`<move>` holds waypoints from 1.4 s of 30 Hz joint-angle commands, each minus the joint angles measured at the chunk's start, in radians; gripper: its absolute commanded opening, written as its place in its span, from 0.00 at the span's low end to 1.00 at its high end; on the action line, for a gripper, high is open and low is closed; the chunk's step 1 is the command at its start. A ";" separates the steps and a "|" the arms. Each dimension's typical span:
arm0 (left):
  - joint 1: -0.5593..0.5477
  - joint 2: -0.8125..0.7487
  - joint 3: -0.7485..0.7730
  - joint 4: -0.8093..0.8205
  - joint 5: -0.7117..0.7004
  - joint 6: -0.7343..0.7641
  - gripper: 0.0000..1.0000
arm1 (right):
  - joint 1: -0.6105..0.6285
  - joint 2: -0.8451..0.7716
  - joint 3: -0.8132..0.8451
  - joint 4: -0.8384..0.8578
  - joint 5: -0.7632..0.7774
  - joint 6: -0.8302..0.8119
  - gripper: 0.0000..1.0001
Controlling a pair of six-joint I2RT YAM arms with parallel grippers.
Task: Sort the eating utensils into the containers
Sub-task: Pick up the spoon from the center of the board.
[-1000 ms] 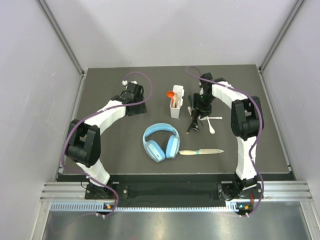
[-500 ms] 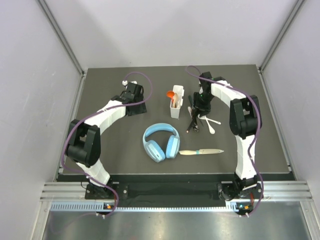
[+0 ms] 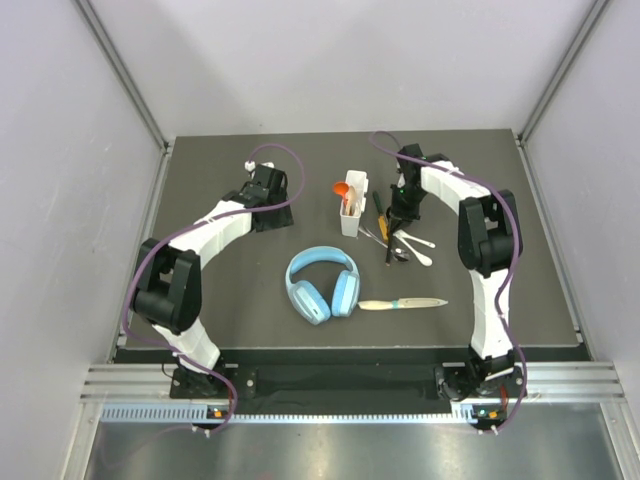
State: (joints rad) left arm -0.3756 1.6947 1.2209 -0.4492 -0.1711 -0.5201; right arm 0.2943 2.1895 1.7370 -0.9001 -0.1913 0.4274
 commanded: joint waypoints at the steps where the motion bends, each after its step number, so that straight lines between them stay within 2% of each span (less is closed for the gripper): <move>1: 0.000 0.002 0.025 0.018 0.013 0.011 0.54 | 0.016 -0.028 -0.005 0.020 0.018 0.002 0.00; 7: -0.002 -0.003 0.017 0.017 0.010 0.014 0.54 | 0.017 -0.082 -0.010 0.024 0.018 0.002 0.00; 20: 0.000 -0.018 0.017 0.015 -0.001 0.012 0.54 | 0.017 -0.175 0.110 -0.048 0.016 -0.019 0.00; 24: 0.001 -0.021 0.015 0.015 0.002 0.012 0.54 | 0.017 -0.200 0.070 -0.043 0.000 -0.036 0.00; 31: 0.004 -0.023 0.032 0.004 -0.011 0.014 0.54 | 0.017 -0.341 -0.100 0.027 0.030 -0.076 0.00; 42: 0.017 -0.020 0.014 0.009 0.008 -0.024 0.54 | 0.028 -0.387 -0.050 0.070 0.127 -0.144 0.00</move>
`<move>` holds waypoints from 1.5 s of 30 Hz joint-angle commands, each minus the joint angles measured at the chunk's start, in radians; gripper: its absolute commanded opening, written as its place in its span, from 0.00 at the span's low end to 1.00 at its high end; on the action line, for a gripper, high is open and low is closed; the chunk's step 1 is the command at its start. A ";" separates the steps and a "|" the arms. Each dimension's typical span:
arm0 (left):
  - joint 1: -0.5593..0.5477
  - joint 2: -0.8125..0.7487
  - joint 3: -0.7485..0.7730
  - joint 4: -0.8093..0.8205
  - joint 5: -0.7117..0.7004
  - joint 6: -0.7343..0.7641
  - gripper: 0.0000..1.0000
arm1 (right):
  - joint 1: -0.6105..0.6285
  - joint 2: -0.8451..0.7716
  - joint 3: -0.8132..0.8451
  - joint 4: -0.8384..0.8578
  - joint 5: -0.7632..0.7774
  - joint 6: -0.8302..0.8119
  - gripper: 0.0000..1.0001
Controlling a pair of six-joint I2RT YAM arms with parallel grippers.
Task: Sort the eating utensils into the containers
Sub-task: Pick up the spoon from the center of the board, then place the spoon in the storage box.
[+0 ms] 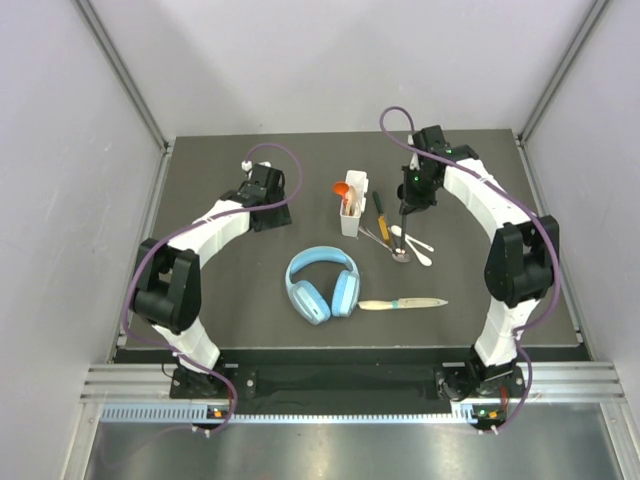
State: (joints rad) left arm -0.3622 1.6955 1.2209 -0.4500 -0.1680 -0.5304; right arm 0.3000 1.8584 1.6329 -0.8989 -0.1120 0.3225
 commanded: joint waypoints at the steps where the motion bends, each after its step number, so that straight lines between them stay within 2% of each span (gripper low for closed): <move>1: 0.003 -0.020 0.015 0.008 0.004 -0.013 0.54 | 0.025 -0.057 0.068 0.080 0.046 -0.048 0.00; 8: 0.003 -0.017 0.028 -0.003 -0.002 -0.006 0.54 | 0.079 -0.088 0.145 0.248 -0.026 -0.076 0.00; 15: 0.003 -0.031 0.025 -0.012 -0.011 -0.006 0.54 | 0.146 -0.082 0.271 0.322 -0.060 -0.097 0.00; 24: 0.003 -0.048 0.000 -0.019 -0.024 0.001 0.54 | 0.198 -0.062 0.283 0.466 -0.107 -0.121 0.00; 27: 0.003 -0.046 0.003 -0.016 -0.021 -0.002 0.54 | 0.209 -0.016 0.222 0.508 -0.126 -0.152 0.00; 31: 0.003 -0.043 0.011 -0.021 -0.018 -0.005 0.54 | 0.229 -0.056 0.072 0.678 -0.120 -0.178 0.00; 39: 0.003 -0.063 -0.015 -0.035 -0.025 0.013 0.54 | 0.246 -0.099 -0.108 0.814 -0.049 -0.220 0.00; 45: 0.003 -0.063 -0.011 -0.044 -0.021 0.023 0.54 | 0.255 -0.099 -0.151 0.854 -0.025 -0.232 0.00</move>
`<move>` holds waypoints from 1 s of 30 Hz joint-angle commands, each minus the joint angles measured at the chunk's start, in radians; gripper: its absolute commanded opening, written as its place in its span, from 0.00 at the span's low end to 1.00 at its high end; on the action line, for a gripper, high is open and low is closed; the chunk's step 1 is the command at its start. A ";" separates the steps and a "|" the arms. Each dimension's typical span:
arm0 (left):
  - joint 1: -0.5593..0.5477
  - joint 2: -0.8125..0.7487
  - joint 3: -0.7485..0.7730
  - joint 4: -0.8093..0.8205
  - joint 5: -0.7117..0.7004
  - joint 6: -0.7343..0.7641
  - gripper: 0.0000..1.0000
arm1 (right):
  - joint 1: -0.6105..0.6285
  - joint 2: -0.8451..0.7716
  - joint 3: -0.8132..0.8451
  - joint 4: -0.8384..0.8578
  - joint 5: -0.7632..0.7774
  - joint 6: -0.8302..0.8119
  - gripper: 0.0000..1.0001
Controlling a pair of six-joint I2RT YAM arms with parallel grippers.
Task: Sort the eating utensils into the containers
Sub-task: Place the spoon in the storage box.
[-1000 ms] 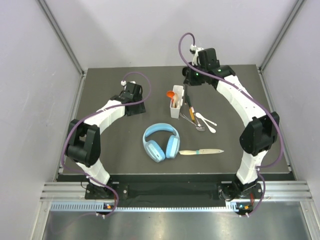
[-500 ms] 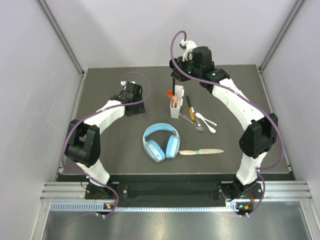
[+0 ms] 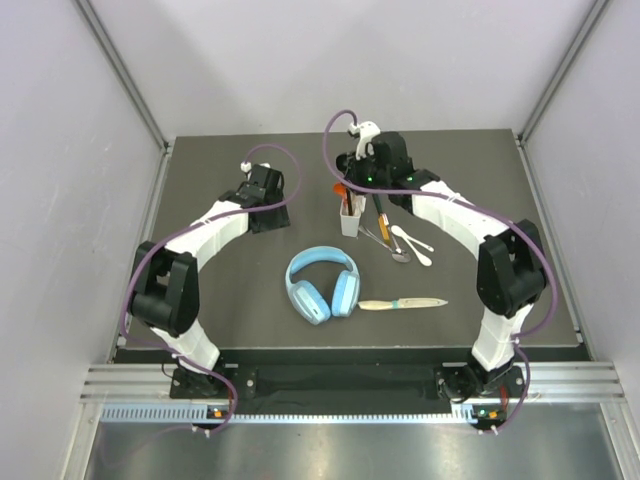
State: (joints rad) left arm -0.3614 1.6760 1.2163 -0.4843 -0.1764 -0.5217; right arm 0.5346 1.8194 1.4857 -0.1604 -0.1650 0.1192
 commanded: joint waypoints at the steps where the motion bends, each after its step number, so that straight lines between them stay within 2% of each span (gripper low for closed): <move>1: 0.002 -0.042 -0.005 -0.011 -0.011 0.012 0.54 | 0.021 -0.060 -0.010 0.128 0.035 -0.032 0.00; 12: 0.002 -0.029 0.011 -0.004 -0.005 0.009 0.54 | 0.036 -0.087 -0.088 0.108 0.047 -0.023 0.03; 14: 0.002 -0.024 0.012 -0.002 -0.003 0.008 0.54 | 0.039 -0.100 -0.113 0.113 0.048 -0.012 0.07; 16: 0.004 -0.022 0.019 0.000 -0.002 0.008 0.54 | 0.041 -0.121 -0.149 0.125 0.051 0.000 0.17; 17: 0.003 -0.018 0.022 0.001 0.000 0.009 0.54 | 0.041 -0.126 -0.166 0.128 0.053 0.005 0.26; 19: 0.002 -0.012 0.028 0.000 0.000 0.008 0.54 | 0.041 -0.140 -0.179 0.130 0.059 0.010 0.33; 20: 0.002 -0.009 0.031 0.000 0.002 0.008 0.54 | 0.041 -0.143 -0.188 0.128 0.062 0.013 0.41; 26: 0.002 -0.004 0.031 0.001 0.006 0.008 0.54 | 0.041 -0.155 -0.188 0.131 0.074 0.023 0.52; 30: 0.002 -0.007 0.026 0.000 0.006 0.008 0.54 | 0.042 -0.164 -0.162 0.125 0.074 0.030 0.54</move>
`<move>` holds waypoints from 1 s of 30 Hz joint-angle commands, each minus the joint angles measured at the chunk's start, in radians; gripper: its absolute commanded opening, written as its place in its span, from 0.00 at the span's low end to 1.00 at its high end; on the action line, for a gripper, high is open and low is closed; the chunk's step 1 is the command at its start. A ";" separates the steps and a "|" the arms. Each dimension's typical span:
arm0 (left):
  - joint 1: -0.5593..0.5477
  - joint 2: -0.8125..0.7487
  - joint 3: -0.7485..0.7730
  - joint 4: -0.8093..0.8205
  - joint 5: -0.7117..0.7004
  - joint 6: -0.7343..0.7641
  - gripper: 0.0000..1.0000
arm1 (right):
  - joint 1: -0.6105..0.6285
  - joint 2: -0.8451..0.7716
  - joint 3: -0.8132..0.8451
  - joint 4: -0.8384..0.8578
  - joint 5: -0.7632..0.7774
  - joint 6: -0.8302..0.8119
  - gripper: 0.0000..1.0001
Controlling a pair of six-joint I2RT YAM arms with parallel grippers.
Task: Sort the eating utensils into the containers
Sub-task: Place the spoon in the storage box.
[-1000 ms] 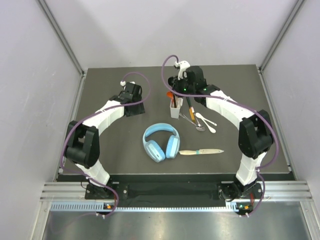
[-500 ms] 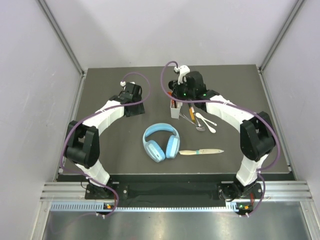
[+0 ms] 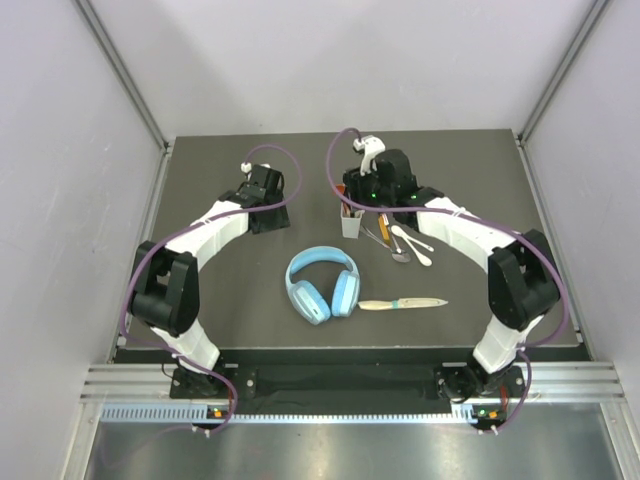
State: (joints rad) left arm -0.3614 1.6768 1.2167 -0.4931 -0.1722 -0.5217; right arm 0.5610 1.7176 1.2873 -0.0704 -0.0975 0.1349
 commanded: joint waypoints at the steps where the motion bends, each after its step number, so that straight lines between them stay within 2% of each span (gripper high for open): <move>1: 0.002 -0.009 0.024 0.010 0.002 0.008 0.54 | 0.014 -0.064 0.046 0.021 0.008 0.014 0.55; 6: 0.002 -0.009 0.021 0.010 0.003 0.006 0.54 | 0.014 -0.098 0.104 -0.020 0.048 0.005 0.56; 12: 0.003 -0.008 0.026 0.010 0.005 0.003 0.54 | -0.013 -0.179 0.096 -0.038 0.134 0.028 0.60; 20: 0.002 0.000 0.046 0.004 0.010 -0.001 0.54 | -0.127 -0.142 0.092 -0.147 0.214 0.094 0.62; 22: 0.002 -0.002 0.049 0.002 0.010 -0.001 0.54 | -0.171 -0.141 0.052 -0.122 0.211 0.150 0.62; 24: 0.003 -0.003 0.046 -0.001 0.008 -0.004 0.54 | -0.193 -0.115 0.052 -0.138 0.209 0.169 0.61; 30: 0.002 -0.006 0.038 -0.007 0.008 -0.011 0.54 | -0.181 0.131 0.288 -0.365 0.206 0.127 0.56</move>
State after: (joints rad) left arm -0.3614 1.6787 1.2285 -0.4938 -0.1673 -0.5255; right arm 0.3637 1.7149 1.4380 -0.2707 0.1108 0.2581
